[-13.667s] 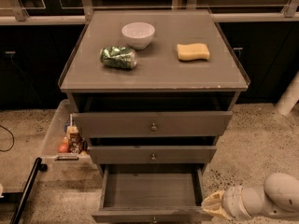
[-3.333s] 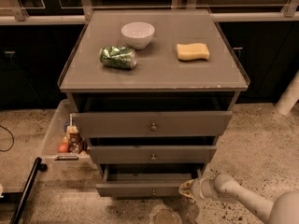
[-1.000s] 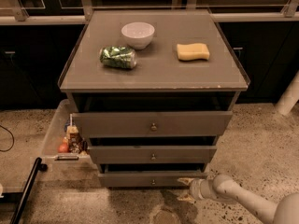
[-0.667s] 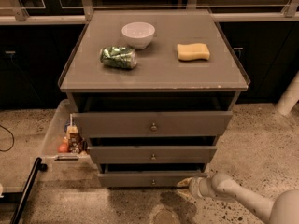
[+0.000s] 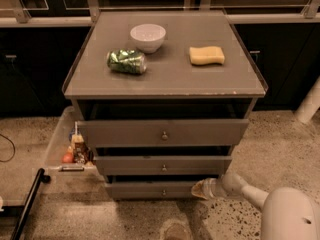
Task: Close bottom drawer
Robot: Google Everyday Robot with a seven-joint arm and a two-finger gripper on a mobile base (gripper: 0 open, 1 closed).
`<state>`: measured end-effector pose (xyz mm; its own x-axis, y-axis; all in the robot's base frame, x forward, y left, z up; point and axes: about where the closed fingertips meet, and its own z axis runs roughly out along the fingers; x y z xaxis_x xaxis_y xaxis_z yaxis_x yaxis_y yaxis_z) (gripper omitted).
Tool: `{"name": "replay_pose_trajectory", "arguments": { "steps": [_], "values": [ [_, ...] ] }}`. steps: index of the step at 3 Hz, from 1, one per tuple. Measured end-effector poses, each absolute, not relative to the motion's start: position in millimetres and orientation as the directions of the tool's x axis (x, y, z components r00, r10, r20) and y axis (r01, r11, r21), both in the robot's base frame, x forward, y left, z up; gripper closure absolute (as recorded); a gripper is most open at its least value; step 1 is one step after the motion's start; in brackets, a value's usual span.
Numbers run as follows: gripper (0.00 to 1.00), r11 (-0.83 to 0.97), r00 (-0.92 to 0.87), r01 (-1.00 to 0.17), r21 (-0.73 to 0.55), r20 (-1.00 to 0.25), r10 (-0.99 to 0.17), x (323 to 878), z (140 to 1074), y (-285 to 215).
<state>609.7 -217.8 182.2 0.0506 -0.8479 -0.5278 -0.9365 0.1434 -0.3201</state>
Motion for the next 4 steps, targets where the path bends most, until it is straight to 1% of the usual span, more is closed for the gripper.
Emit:
{"name": "replay_pose_trajectory", "arguments": {
  "steps": [1,2,3,4],
  "values": [
    [0.82,0.143,0.051,-0.936,-0.320,-0.528,-0.848,609.7,182.2,-217.8],
    [0.57,0.139,0.064,-0.935,-0.326,-0.541,-0.839,600.2,187.7,-215.4],
    [0.62,0.108,0.108,-0.939,-0.328,-0.577,-0.810,561.2,202.0,-212.5],
    [0.57,0.111,0.104,-0.940,-0.323,-0.580,-0.808,553.7,200.0,-215.0]
  ]
}}
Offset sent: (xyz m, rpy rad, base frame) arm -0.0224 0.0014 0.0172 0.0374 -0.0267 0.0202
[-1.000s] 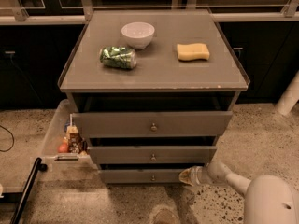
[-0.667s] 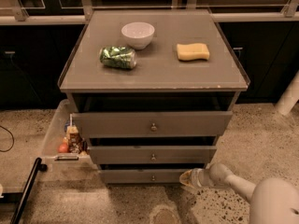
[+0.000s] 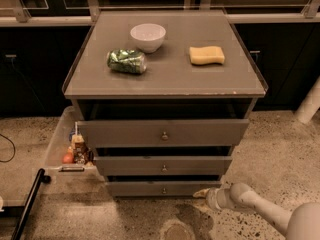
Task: Close bottom drawer
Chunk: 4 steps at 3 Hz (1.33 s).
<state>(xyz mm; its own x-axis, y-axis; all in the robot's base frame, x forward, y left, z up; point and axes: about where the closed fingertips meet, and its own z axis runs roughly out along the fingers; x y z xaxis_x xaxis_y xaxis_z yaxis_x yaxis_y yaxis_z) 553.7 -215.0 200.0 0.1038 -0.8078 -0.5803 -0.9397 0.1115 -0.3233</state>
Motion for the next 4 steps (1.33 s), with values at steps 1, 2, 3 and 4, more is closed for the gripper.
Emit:
{"name": "replay_pose_trajectory", "arguments": {
  "steps": [1,2,3,4],
  "values": [
    [0.34,0.111,0.104,-0.940,-0.323,-0.580,-0.808,553.7,199.9,-214.9],
    [0.11,0.111,0.104,-0.940,-0.323,-0.580,-0.808,553.7,199.9,-214.9],
    [0.00,0.111,0.104,-0.940,-0.323,-0.580,-0.808,553.7,199.9,-214.9],
    [0.00,0.111,0.104,-0.940,-0.323,-0.580,-0.808,553.6,199.9,-214.9]
  ]
}}
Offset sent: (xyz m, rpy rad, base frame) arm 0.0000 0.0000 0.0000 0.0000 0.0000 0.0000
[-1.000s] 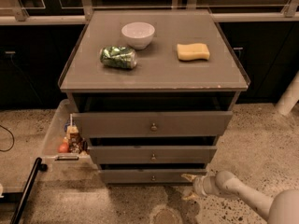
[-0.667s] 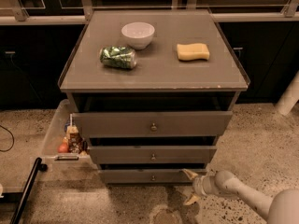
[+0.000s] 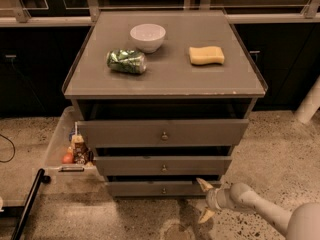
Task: Close bottom drawer
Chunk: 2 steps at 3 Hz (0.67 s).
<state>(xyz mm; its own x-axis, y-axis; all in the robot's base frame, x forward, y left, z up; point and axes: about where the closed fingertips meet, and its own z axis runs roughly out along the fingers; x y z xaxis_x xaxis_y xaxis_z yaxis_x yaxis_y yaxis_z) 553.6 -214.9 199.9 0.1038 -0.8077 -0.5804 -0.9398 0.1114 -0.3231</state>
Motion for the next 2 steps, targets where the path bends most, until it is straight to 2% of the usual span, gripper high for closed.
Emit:
{"name": "replay_pose_trajectory", "arguments": {
  "steps": [1,2],
  "values": [
    [0.00,0.104,0.107,-0.945,-0.310,-0.593,-0.798,497.3,216.8,-235.5],
    [0.00,0.111,0.098,-0.946,-0.303,-0.596,-0.797,490.3,215.6,-237.9]
  ]
}}
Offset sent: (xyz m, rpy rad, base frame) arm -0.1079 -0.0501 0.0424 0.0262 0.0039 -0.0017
